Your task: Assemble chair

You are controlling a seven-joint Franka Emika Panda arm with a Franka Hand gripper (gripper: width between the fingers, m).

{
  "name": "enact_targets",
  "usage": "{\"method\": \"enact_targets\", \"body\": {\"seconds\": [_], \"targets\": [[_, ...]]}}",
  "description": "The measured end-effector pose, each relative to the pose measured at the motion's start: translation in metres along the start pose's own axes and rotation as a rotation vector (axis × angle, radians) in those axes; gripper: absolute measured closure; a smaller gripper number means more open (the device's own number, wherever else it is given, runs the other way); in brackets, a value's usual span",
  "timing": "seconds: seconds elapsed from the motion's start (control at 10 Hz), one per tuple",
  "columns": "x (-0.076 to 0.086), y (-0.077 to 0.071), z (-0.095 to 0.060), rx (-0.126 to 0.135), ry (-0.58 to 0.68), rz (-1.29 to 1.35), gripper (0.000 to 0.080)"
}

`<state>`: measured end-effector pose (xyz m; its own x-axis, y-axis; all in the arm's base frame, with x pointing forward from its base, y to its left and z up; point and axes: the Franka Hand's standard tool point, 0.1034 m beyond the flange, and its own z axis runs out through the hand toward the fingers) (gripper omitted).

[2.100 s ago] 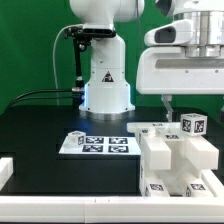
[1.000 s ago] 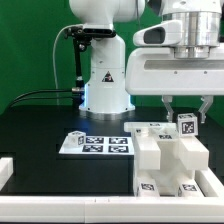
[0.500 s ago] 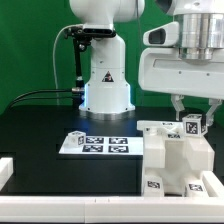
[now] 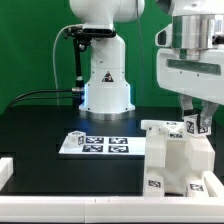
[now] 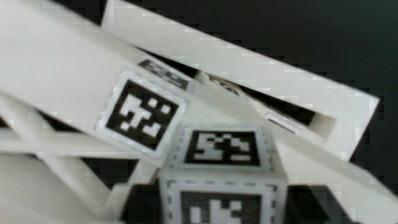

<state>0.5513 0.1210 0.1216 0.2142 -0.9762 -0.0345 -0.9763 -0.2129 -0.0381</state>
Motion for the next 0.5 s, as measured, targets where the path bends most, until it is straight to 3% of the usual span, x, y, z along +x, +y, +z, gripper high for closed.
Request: {"method": "enact_targets", "body": {"seconds": [0.1,0.2,0.3,0.4,0.5], "targets": [[0.0,0.0001,0.0,-0.001,0.0,0.0,0.0519],[0.0001,0.0005,0.001,-0.003,0.001,-0.012,0.0438],[0.0001,0.0006,0.0011,-0.003,0.001,-0.052,0.0301],[0.0004,-0.0016,-0.0007,0.001,0.002,-0.201,0.0301],[0.0001,-0.0056,-0.0016,0.027,0.013,-0.395,0.0183]]}}
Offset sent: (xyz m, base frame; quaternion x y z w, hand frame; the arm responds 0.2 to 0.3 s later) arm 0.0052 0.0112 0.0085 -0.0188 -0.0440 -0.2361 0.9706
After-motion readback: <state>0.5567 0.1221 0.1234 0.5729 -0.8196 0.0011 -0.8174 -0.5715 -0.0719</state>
